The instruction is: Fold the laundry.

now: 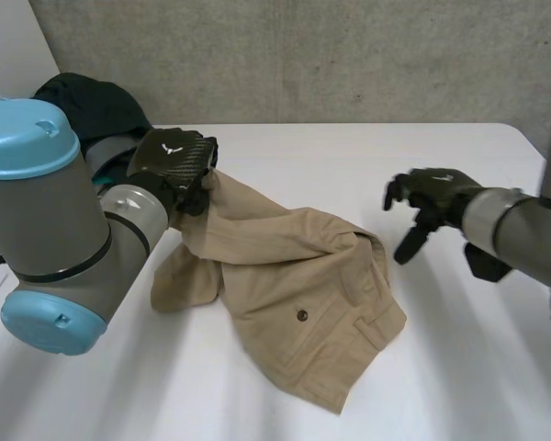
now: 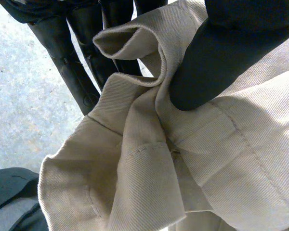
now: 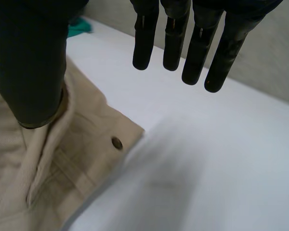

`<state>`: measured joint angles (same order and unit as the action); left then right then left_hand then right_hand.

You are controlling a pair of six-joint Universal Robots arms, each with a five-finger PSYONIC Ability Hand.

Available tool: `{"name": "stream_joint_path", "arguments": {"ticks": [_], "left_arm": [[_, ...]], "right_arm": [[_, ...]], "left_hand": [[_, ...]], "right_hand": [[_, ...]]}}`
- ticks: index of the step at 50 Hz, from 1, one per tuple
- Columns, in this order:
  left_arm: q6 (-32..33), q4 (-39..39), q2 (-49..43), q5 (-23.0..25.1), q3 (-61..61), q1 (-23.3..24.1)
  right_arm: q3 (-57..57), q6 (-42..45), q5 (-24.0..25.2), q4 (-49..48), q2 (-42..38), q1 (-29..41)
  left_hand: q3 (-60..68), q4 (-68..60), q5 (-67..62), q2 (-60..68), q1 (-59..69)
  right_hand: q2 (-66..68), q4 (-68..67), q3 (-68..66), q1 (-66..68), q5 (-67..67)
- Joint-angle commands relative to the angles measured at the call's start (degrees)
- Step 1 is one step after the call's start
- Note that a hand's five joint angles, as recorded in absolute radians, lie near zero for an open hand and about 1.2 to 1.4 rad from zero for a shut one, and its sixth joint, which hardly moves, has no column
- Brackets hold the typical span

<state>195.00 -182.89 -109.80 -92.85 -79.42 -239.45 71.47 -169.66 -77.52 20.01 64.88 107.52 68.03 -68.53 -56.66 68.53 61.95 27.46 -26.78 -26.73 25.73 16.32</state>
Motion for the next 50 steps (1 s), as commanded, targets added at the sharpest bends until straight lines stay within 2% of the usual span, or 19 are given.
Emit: {"name": "stream_joint_path", "arguments": {"ticks": [1,6,13,27,30,31,32,35,39,40,43,44,45,48,50], "left_arm": [[-0.1,0.3,1.3,-0.1,-2.0,0.2],[-0.1,0.3,4.0,-0.1,-2.9,0.3],[0.1,0.3,6.1,-0.1,-3.8,0.4],[-0.1,0.4,8.6,-0.1,-4.9,0.3],[-0.1,0.4,9.2,-0.1,-5.1,0.3],[-0.2,0.4,9.3,-0.1,-5.1,0.3],[-0.2,0.4,9.5,-0.1,-5.1,0.3],[-0.2,0.5,10.3,-0.1,-5.2,0.1],[0.3,0.6,11.4,0.0,-6.4,0.0],[0.5,0.7,11.6,0.0,-6.7,0.0],[0.7,1.7,12.0,0.2,-7.8,-0.1],[0.7,2.3,11.9,0.2,-8.1,-0.1],[0.7,3.7,11.8,0.3,-8.5,-0.6],[0.6,6.0,11.5,0.5,-8.9,-2.0],[0.6,7.4,10.9,1.3,-9.1,-3.1]], "right_arm": [[9.4,-10.1,0.4,0.2,3.5,-8.7],[14.0,-13.9,2.5,-0.3,1.8,-8.3],[14.3,-20.3,5.6,-2.9,-1.9,-5.1],[13.2,-24.0,3.9,-7.9,-7.3,2.6],[12.7,-24.1,2.6,-8.2,-8.6,4.4],[12.6,-24.1,1.9,-8.5,-8.8,4.5],[12.3,-24.1,0.0,-8.9,-8.9,4.5],[12.0,-23.7,-3.0,-10.0,-7.8,4.5],[11.5,-18.4,-3.2,-10.9,-1.9,4.4],[11.1,-12.3,-2.6,-10.0,2.4,4.3],[11.0,0.3,-1.9,-6.8,8.1,4.0],[10.9,8.6,-2.2,-4.9,11.1,3.7],[10.8,12.4,-2.4,-3.8,12.5,3.5],[10.8,22.0,-2.9,-0.3,16.0,3.1],[10.6,23.1,-3.5,0.8,16.8,3.2]], "left_hand": [[12.0,-11.5,-13.3,11.5,18.0],[12.0,-11.5,-13.3,11.5,18.0],[12.0,-11.5,-13.3,11.5,18.0],[12.0,-11.5,-13.3,11.5,18.0],[12.0,-11.5,-13.3,11.5,18.0],[12.0,-11.5,-13.3,11.5,18.0],[12.0,-11.5,-13.3,11.5,18.0],[12.0,-11.5,-13.3,11.5,18.0],[12.0,-11.5,-13.3,11.5,18.0],[12.0,-11.5,-13.3,11.5,18.0],[12.0,-11.5,-13.3,11.5,18.0],[12.0,-11.5,-13.3,11.5,18.0],[12.0,-11.5,-13.3,11.5,18.0],[12.0,-11.5,-13.3,11.5,18.0],[12.0,-11.5,-13.3,11.5,18.0]], "right_hand": [[-2.4,1.7,1.7,-0.7,-1.3],[-2.7,2.1,2.0,-1.0,-1.6],[-5.8,5.1,5.0,-4.0,-4.6],[-2.9,2.2,2.2,-1.2,-1.8],[18.2,-18.9,-18.9,19.9,19.3],[31.3,-32.0,-32.0,33.0,32.4],[52.3,-53.0,-53.1,54.1,53.5],[52.5,-53.2,-53.3,54.3,53.7],[52.5,-53.2,-53.3,54.3,53.7],[52.5,-53.2,-53.3,54.3,53.7],[52.5,-53.2,-53.3,54.3,53.7],[52.5,-53.2,-53.3,54.3,53.7],[52.5,-53.2,-53.3,54.3,53.7],[52.5,-53.2,-53.3,54.3,53.7],[52.5,-53.2,-53.3,54.3,53.7]]}}
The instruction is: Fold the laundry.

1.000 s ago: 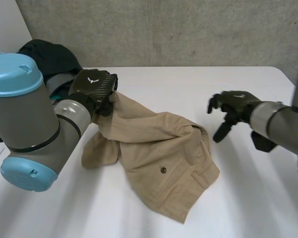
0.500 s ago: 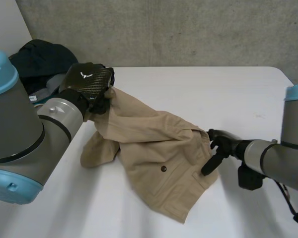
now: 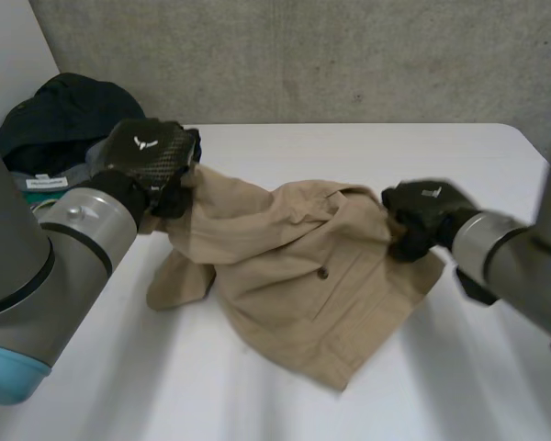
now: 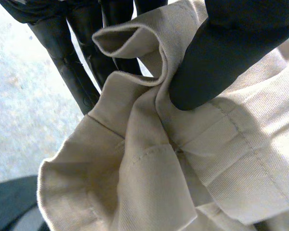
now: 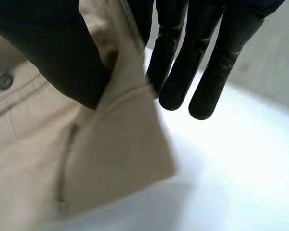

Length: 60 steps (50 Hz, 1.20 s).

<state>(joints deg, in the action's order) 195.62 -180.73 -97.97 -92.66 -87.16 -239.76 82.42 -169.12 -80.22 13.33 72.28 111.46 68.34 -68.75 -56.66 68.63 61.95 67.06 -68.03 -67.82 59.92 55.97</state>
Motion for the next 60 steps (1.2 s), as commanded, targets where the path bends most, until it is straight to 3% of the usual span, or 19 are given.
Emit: {"name": "stream_joint_path", "arguments": {"ticks": [1,5,9,13,15,18,22,25,31,39,48,50,51,53,55,60], "left_arm": [[0.0,5.4,-1.3,1.4,-1.3,-2.9],[0.2,5.5,-5.4,3.5,-0.1,-3.3],[0.2,3.5,-11.8,4.2,5.5,-3.4],[0.9,-0.3,-18.4,4.2,16.3,-3.4],[2.7,-4.4,-21.1,4.3,24.5,-3.6],[5.7,-13.0,-23.0,4.3,33.5,-4.4],[8.1,-27.6,-22.6,4.5,37.7,-5.7],[7.8,-37.0,-20.1,4.2,36.5,-5.0],[7.4,-34.1,-17.7,4.2,28.7,-5.4],[4.8,-30.6,-16.4,4.2,10.2,-5.7],[5.1,-25.1,-19.2,4.4,-5.1,-4.9],[5.1,-23.6,-18.9,4.4,-5.9,-4.9],[5.1,-22.0,-18.5,4.5,-6.3,-5.0],[5.1,-20.1,-17.2,4.5,-6.5,-5.2],[5.1,-17.1,-14.4,4.6,-7.1,-5.5],[5.0,-12.9,-10.0,4.7,-9.2,-5.5]], "right_arm": [[-0.5,22.9,-1.0,7.9,9.4,-0.8],[-2.0,23.4,-1.6,8.0,7.6,-0.3],[-7.5,24.2,-2.9,7.3,0.0,2.0],[-17.4,24.9,-8.8,3.2,-6.4,4.9],[-24.5,25.4,-12.5,-4.1,-9.1,6.0],[-32.2,26.9,-16.5,-23.4,-10.8,6.5],[-32.9,30.7,-17.5,-41.4,-9.6,6.8],[-32.7,33.8,-17.4,-45.3,-8.0,6.8],[-27.6,34.6,-17.3,-42.6,-6.5,8.2],[-7.0,34.3,-16.8,-39.4,-4.3,9.0],[7.2,33.2,-16.9,-36.5,-11.3,8.9],[8.2,32.1,-17.0,-36.4,-11.3,8.9],[8.5,31.7,-17.0,-36.2,-11.3,9.0],[9.0,30.6,-17.0,-35.5,-11.2,8.9],[9.3,29.3,-16.9,-33.8,-11.0,8.6],[9.3,25.4,-16.8,-29.7,-10.5,8.5]], "left_hand": [[11.7,-11.2,-13.3,11.4,18.0],[11.7,-11.2,-13.3,11.4,18.0],[11.7,-11.2,-13.3,11.4,18.0],[11.7,-11.2,-13.3,11.4,18.0],[11.7,-11.2,-13.3,11.4,18.0],[11.7,-11.2,-13.3,11.4,18.0],[11.7,-11.2,-13.3,11.4,18.0],[11.7,-11.2,-13.3,11.4,18.0],[11.7,-11.2,-13.3,11.4,18.0],[11.7,-11.2,-13.3,11.4,18.0],[11.7,-11.2,-13.3,11.4,18.0],[-0.3,0.8,-1.3,-0.6,6.0],[-16.9,17.3,15.2,-17.2,-10.5],[-31.3,31.7,29.6,-31.6,-24.9],[-37.4,37.8,35.7,-37.7,-31.0],[-38.8,39.2,37.1,-39.1,-32.4]], "right_hand": [[12.9,-12.0,-12.2,20.1,14.0],[12.9,-12.0,-12.2,20.1,14.0],[12.9,-12.0,-12.2,20.1,14.0],[12.9,-12.0,-12.2,20.1,14.0],[12.9,-12.0,-12.2,20.1,14.0],[12.9,-12.0,-12.2,20.1,14.0],[12.9,-12.0,-12.2,20.1,14.0],[12.9,-12.0,-12.2,20.1,14.0],[12.9,-12.0,-12.2,20.1,14.0],[12.9,-12.0,-12.2,20.1,14.0],[12.9,-12.0,-12.2,20.1,14.0],[12.9,-12.0,-12.2,20.1,14.0],[12.9,-12.0,-12.2,20.1,14.0],[12.9,-12.0,-12.2,20.1,14.0],[12.9,-12.0,-12.2,20.1,14.0],[12.9,-12.0,-12.2,20.1,14.0]]}}
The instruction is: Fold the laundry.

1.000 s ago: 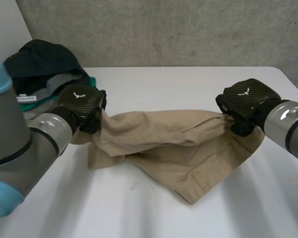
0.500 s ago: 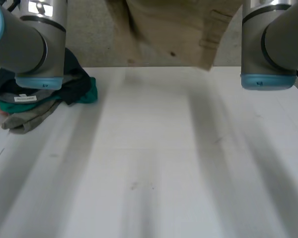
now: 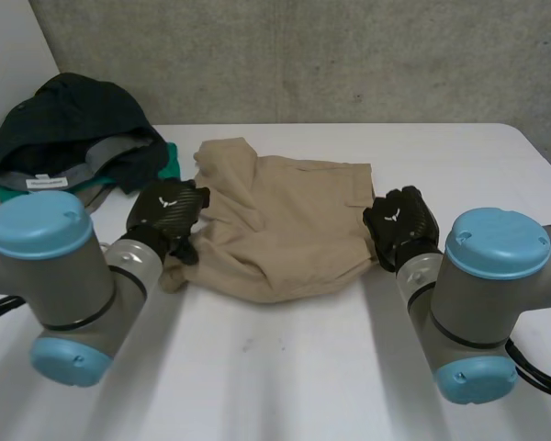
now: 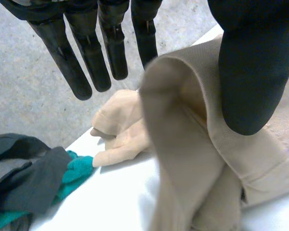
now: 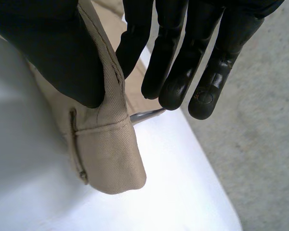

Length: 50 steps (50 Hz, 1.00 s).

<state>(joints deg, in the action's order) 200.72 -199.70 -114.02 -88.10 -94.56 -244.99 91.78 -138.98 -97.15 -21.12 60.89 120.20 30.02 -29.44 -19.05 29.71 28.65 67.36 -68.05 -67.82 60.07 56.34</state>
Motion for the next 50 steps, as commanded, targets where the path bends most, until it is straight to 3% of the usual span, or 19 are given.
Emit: {"name": "stream_joint_path", "arguments": {"ticks": [1,10,14,21,33,40,50], "left_arm": [[0.0,6.5,7.7,0.0,-2.7,0.0],[0.0,6.9,17.2,-0.5,-11.8,1.5],[-0.1,7.0,20.0,-0.7,-15.1,5.6],[-0.1,8.4,19.3,-0.7,-17.5,7.5],[0.1,8.4,8.2,-1.1,-12.2,6.9],[1.1,7.0,0.0,-4.2,-5.6,5.2],[8.7,5.4,-9.5,-5.3,2.8,3.8]], "right_arm": [[-0.1,-6.4,0.1,6.0,1.2,-0.2],[-1.3,-14.0,0.6,13.5,1.8,-1.4],[-1.7,-14.7,0.6,13.9,1.8,-1.5],[-1.7,-14.7,0.6,13.9,1.7,-1.5],[-1.3,-14.7,0.7,14.0,1.7,-1.0],[-1.0,-14.7,0.8,14.0,1.7,-1.1],[-0.6,-14.7,0.9,13.9,1.7,-1.6]], "left_hand": [[-0.8,0.2,-0.2,-0.5,0.6],[2.4,-3.0,-3.4,2.7,3.8],[14.0,-14.5,-14.9,14.3,15.3],[27.5,-28.0,-28.4,27.8,28.8],[13.3,-13.9,-14.3,13.7,14.7],[5.3,-5.9,-6.2,5.6,6.6],[4.1,-4.7,-5.0,4.4,5.4]], "right_hand": [[12.6,-12.0,-12.2,19.9,13.7],[12.6,-12.0,-12.2,19.9,13.7],[12.6,-12.0,-12.2,19.9,13.7],[12.6,-12.0,-12.2,19.9,13.7],[12.6,-12.0,-12.2,19.9,13.7],[12.6,-12.0,-12.2,19.9,13.7],[12.6,-12.0,-12.2,19.9,13.7]]}}
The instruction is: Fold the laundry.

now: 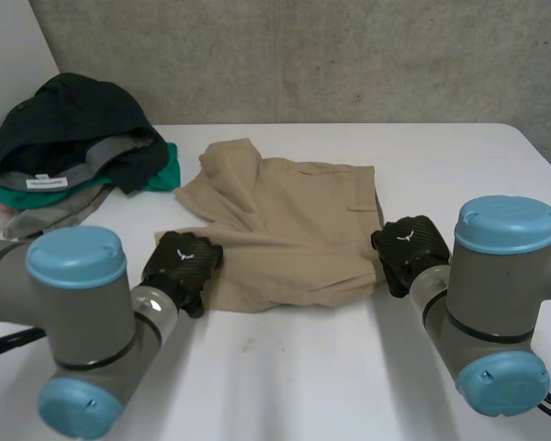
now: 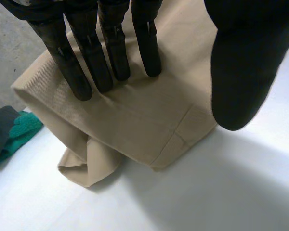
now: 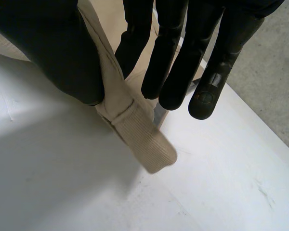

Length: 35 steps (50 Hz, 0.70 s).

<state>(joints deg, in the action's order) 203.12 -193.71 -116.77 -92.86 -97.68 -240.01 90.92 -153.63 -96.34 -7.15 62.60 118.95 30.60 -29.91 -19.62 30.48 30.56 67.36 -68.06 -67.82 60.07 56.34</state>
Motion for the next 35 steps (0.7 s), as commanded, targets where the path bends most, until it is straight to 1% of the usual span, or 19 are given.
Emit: {"name": "stream_joint_path", "arguments": {"ticks": [1,3,6,8,9,12,16,17,23,26,30,31,34,35], "left_arm": [[6.9,-0.6,-7.1,-0.6,6.2,-1.4],[8.2,-0.7,-7.5,-0.6,6.6,-1.9],[8.3,-0.9,-7.6,-0.1,7.4,-2.2],[8.2,-1.0,-7.7,0.0,7.8,-2.4],[8.2,-1.0,-7.9,0.1,8.1,-2.4],[8.3,-1.0,-8.4,0.2,8.4,-2.4],[8.4,-1.0,-10.0,0.4,8.8,-2.7],[8.4,-0.9,-10.1,0.5,8.9,-2.8],[8.6,-0.3,-8.9,0.1,8.8,-2.9],[8.3,2.5,-2.7,0.1,7.7,-3.1],[8.2,9.1,7.2,0.1,5.9,-2.7],[8.3,11.7,10.2,0.2,5.4,-2.6],[8.7,17.1,15.2,0.2,4.6,-2.0],[9.0,21.8,18.1,0.2,3.7,-1.3]], "right_arm": [[0.2,0.0,0.1,-0.1,0.0,-0.4],[0.0,0.0,0.0,-0.1,0.0,-0.4],[-0.1,0.1,0.0,-0.1,0.0,-0.3],[-0.2,0.1,0.0,-0.1,-0.1,-0.3],[-0.2,0.2,0.0,-0.2,-0.2,-0.3],[-0.3,0.2,0.0,-0.3,-0.5,-0.3],[-0.5,0.2,-0.1,-0.4,-0.5,-0.3],[-0.5,0.2,-0.1,-0.4,-0.5,-0.3],[-0.8,1.0,-0.2,0.0,0.2,-0.3],[-1.4,3.2,-0.2,1.0,0.9,-0.3],[-2.1,10.3,-0.2,5.7,5.9,-0.2],[-2.2,14.0,-0.2,8.7,8.4,-0.1],[-2.2,20.4,-0.3,13.7,11.8,0.0],[-1.7,23.9,-0.3,16.6,13.6,0.1]], "left_hand": [[4.0,-4.7,-5.0,4.1,4.0],[8.2,-8.9,-9.2,8.3,8.2],[22.1,-22.8,-23.1,22.2,22.2],[27.0,-27.7,-28.0,27.1,27.1],[32.4,-33.1,-33.4,32.5,32.4],[36.6,-37.3,-37.6,36.7,36.7],[47.6,-48.2,-48.5,47.7,47.6],[49.4,-50.1,-50.4,49.5,49.4],[49.4,-50.1,-50.4,49.5,49.4],[49.4,-50.1,-50.4,49.5,49.4],[49.4,-50.1,-50.4,49.5,49.4],[49.4,-50.1,-50.4,49.5,49.4],[49.4,-50.1,-50.4,49.5,49.4],[49.4,-50.1,-50.4,49.5,49.4]], "right_hand": [[12.6,-11.9,-12.2,19.9,13.7],[12.6,-11.9,-12.2,19.9,13.7],[12.6,-11.9,-12.2,19.9,13.7],[12.6,-11.9,-12.2,19.9,13.7],[12.6,-11.9,-12.2,19.9,13.7],[12.6,-11.9,-12.2,19.9,13.7],[12.6,-11.9,-12.2,19.9,13.7],[12.6,-11.9,-12.2,19.9,13.7],[12.6,-11.9,-12.2,19.9,13.7],[12.6,-11.9,-12.2,19.9,13.7],[12.6,-11.9,-12.2,19.9,13.7],[12.6,-11.9,-12.2,19.9,13.7],[12.6,-11.9,-12.2,19.9,13.7],[12.6,-11.9,-12.2,19.9,13.7]]}}
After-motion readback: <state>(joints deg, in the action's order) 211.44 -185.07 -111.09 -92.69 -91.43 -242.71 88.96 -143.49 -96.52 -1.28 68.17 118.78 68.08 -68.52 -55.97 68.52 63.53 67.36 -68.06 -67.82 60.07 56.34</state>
